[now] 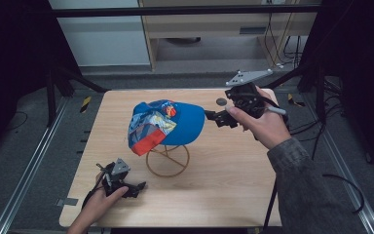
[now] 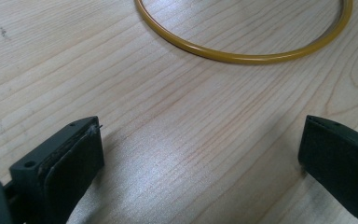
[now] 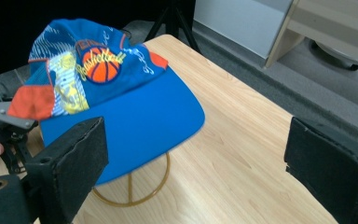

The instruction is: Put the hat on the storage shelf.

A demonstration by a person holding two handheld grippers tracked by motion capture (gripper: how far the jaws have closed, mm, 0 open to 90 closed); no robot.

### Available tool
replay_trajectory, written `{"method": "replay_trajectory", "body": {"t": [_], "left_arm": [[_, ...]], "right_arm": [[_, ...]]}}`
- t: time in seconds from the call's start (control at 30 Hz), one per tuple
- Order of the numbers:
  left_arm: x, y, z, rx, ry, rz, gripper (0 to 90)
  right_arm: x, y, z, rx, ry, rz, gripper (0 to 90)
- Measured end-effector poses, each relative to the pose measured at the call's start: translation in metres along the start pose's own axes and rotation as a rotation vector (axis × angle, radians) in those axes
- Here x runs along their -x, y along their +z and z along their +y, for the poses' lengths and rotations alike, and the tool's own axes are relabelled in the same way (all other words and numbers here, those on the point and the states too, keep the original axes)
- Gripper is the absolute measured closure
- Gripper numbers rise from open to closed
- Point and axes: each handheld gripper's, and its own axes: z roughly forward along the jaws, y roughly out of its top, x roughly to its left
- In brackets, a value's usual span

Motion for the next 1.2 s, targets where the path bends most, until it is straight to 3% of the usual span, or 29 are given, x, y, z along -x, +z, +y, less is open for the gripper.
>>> {"method": "replay_trajectory", "body": {"t": [0.77,1.2], "left_arm": [[0.0,0.0,0.0,-0.004,-0.002,0.001,0.0],[0.0,0.0,0.0,-0.004,-0.002,0.002,0.0]], "right_arm": [[0.021,-0.023,-0.049,-0.036,0.053,-0.049,8.1],[0.026,-0.024,-0.074,-0.05,0.035,-0.078,8.9]]}}
